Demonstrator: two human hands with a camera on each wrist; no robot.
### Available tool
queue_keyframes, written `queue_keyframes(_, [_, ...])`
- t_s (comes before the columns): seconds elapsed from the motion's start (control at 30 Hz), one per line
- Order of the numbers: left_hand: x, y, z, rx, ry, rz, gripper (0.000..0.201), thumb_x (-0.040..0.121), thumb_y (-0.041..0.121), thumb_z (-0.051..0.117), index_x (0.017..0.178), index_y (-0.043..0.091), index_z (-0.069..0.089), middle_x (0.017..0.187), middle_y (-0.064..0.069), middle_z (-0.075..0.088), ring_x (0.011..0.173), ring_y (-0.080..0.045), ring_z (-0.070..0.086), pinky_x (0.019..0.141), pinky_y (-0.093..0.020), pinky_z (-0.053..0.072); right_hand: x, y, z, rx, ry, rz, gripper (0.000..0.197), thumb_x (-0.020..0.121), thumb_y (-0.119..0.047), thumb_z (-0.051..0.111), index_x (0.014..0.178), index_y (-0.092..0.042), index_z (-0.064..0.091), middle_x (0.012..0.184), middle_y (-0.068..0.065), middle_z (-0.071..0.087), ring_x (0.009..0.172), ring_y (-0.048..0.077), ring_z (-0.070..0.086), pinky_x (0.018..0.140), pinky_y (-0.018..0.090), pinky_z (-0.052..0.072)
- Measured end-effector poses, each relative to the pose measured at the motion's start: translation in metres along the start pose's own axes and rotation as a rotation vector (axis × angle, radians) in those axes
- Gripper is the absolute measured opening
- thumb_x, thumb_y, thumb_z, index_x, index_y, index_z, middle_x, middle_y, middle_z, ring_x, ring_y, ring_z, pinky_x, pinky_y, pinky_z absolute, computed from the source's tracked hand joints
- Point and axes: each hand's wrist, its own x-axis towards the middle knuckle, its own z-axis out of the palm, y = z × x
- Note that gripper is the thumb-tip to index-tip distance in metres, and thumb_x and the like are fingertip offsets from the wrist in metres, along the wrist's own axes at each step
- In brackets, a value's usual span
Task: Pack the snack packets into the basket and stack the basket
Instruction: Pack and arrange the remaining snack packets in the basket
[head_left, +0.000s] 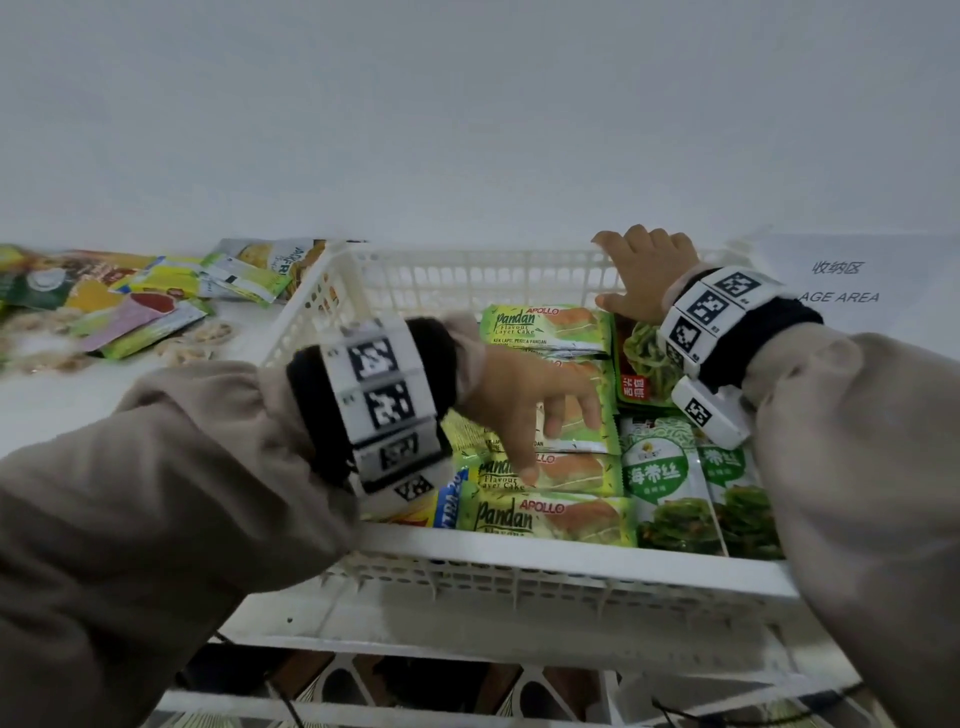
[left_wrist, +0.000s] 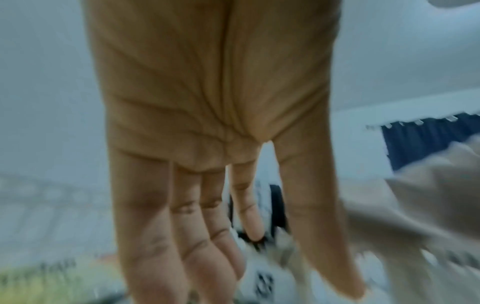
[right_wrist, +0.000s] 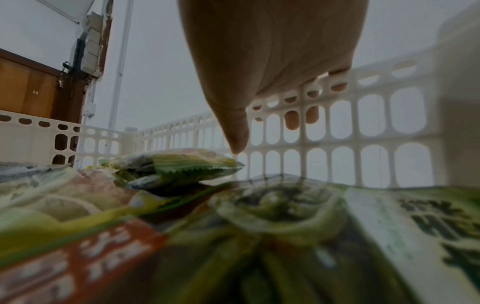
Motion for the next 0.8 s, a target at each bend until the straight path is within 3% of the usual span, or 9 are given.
queue_keyframes(0.07, [-0.011,-0.005,-0.019,-0.086,0.104,-0.012,0.055,0.071,0.003,0.074,0.113,0.027,0.048,0.095,0.006,0.051,0.083,-0.016,0.057,0.071,-0.022,0.047,0.0,-0.001,-0.001,-0.001,-0.005,0.002,0.067,0.088,-0.044,0.051,0.141,-0.02,0.02,0.135,0.012,0.037,0.123,0.031,0.038,0.102,0.043,0.028])
queue_keyframes(0.17, [-0.027,-0.033,-0.039,0.017,0.16,-0.113,0.051,0.073,0.006,0.073,0.111,0.031,0.05,0.099,0.008,0.053,0.092,-0.018,0.056,0.065,-0.017,0.045,-0.001,-0.001,-0.002,-0.002,-0.012,0.003,0.067,0.088,-0.044,0.052,0.141,-0.02,0.019,0.135,0.012,0.037,0.124,0.031,0.037,0.103,0.044,0.027])
queue_keyframes(0.3, [-0.026,-0.062,-0.023,0.172,0.027,-0.318,0.053,0.073,0.014,0.074,0.12,0.027,0.054,0.117,0.001,0.054,0.107,-0.017,0.051,0.091,-0.033,0.046,0.0,-0.001,-0.002,-0.008,-0.005,0.006,0.067,0.088,-0.044,0.052,0.141,-0.02,0.02,0.135,0.012,0.038,0.123,0.031,0.038,0.102,0.044,0.028])
queue_keyframes(0.4, [-0.019,-0.067,-0.012,0.212,0.014,-0.325,0.056,0.071,0.018,0.077,0.122,0.031,0.055,0.124,-0.001,0.049,0.114,-0.018,0.048,0.099,-0.039,0.042,0.0,-0.001,-0.002,-0.011,0.0,0.009,0.067,0.087,-0.045,0.052,0.141,-0.02,0.02,0.135,0.012,0.038,0.123,0.031,0.039,0.102,0.043,0.029])
queue_keyframes(0.47, [-0.015,-0.065,-0.008,0.282,-0.01,-0.32,0.058,0.071,0.021,0.077,0.123,0.033,0.054,0.127,-0.004,0.048,0.12,-0.023,0.046,0.1,-0.042,0.041,0.0,-0.002,-0.001,-0.013,0.003,0.009,0.067,0.087,-0.046,0.052,0.141,-0.02,0.021,0.135,0.012,0.038,0.123,0.031,0.039,0.101,0.043,0.03])
queue_keyframes(0.63, [-0.01,-0.056,-0.006,0.352,-0.048,-0.415,0.069,0.075,0.036,0.072,0.135,0.033,0.04,0.138,-0.005,0.037,0.125,-0.025,0.039,0.098,-0.038,0.038,0.0,-0.002,-0.002,-0.011,-0.008,0.011,0.067,0.088,-0.047,0.051,0.141,-0.02,0.02,0.136,0.012,0.037,0.124,0.031,0.039,0.102,0.043,0.03])
queue_keyframes(0.8, [-0.006,-0.043,0.008,0.488,-0.054,-0.522,0.086,0.066,0.072,0.06,0.137,0.031,0.034,0.137,0.001,0.039,0.12,-0.025,0.043,0.087,-0.039,0.039,-0.001,-0.002,-0.003,-0.008,-0.012,0.01,0.067,0.088,-0.046,0.05,0.142,-0.02,0.019,0.137,0.012,0.037,0.124,0.031,0.038,0.102,0.043,0.029])
